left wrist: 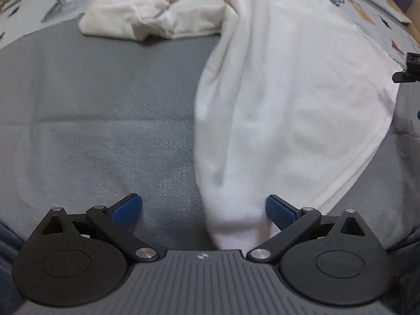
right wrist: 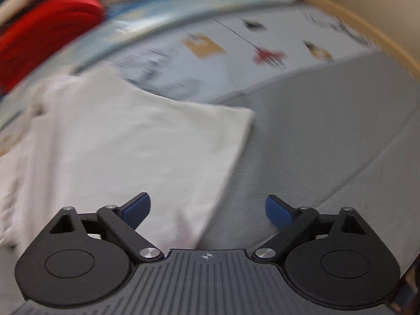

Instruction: Fold small clothes

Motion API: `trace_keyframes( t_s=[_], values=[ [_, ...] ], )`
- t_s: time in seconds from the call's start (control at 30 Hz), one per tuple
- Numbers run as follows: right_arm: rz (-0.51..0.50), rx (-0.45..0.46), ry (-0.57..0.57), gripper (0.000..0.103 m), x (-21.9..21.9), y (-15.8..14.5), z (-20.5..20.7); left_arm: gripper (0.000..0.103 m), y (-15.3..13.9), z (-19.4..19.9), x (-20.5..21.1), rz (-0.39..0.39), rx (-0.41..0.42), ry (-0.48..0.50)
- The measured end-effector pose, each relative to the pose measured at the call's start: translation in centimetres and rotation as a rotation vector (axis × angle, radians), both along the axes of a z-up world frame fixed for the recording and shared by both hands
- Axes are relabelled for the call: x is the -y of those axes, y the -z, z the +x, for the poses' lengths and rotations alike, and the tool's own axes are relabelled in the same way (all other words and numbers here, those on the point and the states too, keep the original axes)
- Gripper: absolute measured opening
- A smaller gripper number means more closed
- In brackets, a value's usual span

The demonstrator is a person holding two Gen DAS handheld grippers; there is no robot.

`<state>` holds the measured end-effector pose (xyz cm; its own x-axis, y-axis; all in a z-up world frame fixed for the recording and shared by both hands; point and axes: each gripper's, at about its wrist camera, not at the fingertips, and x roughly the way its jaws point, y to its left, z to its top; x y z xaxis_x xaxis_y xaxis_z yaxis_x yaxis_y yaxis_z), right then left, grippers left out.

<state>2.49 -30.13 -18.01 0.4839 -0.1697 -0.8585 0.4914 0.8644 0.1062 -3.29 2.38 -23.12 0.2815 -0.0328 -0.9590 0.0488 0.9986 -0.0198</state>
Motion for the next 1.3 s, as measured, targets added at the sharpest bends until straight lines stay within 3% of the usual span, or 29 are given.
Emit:
trace_keyframes(
  t_s=[0.17,0.23,0.27,0.3,0.33,0.37,0.4,0.5,0.67,0.77,0.87,0.93,1.0,1.07,1.13,1.3],
  values=[
    [-0.012,-0.017,0.082,0.090,2.9,3.4,3.0,0.096,0.0,0.9,0.9,-0.003,0.026,-0.003],
    [0.018,-0.001,0.083,0.092,3.2,4.2,3.9,0.081,-0.3,1.1,1.4,0.006,0.035,-0.022],
    [0.013,0.007,0.076,0.092,3.0,4.4,4.1,0.062,-0.7,1.1,1.7,0.009,0.040,-0.022],
    [-0.002,0.015,0.058,0.083,2.7,4.5,4.5,0.027,-1.1,1.1,2.0,0.004,0.048,-0.015],
    [-0.015,0.029,0.021,0.072,2.2,4.4,4.7,0.008,-1.4,1.0,2.3,0.002,0.046,0.001],
    [-0.020,0.047,-0.014,0.036,1.6,4.1,4.7,0.007,-1.7,1.0,2.7,0.005,0.041,0.015],
    [-0.027,0.059,-0.035,0.013,1.2,3.9,4.4,0.007,-2.0,1.2,3.4,0.021,0.042,0.019],
    [0.046,0.112,-0.043,0.009,1.3,3.4,3.2,0.006,-2.6,0.7,4.5,0.065,0.052,0.073],
    [-0.033,0.120,-0.037,0.009,2.9,0.3,0.5,0.006,-3.8,-2.1,7.1,0.046,0.050,0.209],
    [-0.113,0.121,-0.029,0.009,5.0,-1.6,-1.4,0.006,-3.8,-3.7,9.6,0.010,0.018,0.274],
    [-0.174,0.105,0.006,0.009,7.6,-2.3,-2.7,0.010,-3.1,-4.3,11.1,-0.079,-0.067,0.309],
    [-0.170,0.058,0.020,0.016,9.3,-1.8,-3.1,0.021,-2.8,-3.9,11.1,-0.115,-0.109,0.307],
    [-0.171,0.015,0.041,0.034,10.0,-1.5,-3.5,0.054,-3.1,-3.2,10.0,-0.128,-0.104,0.273],
    [-0.186,0.029,0.022,0.050,9.5,-2.3,-4.8,0.079,-3.8,-2.4,8.5,-0.128,-0.055,0.214],
    [-0.187,0.056,-0.008,0.061,7.9,-3.5,-6.1,0.085,-5.1,-1.1,6.3,-0.120,0.020,0.139],
    [-0.082,0.150,-0.126,0.066,1.8,-7.3,-9.5,0.085,-6.8,4.9,-2.0,-0.069,0.111,-0.084]
  ],
)
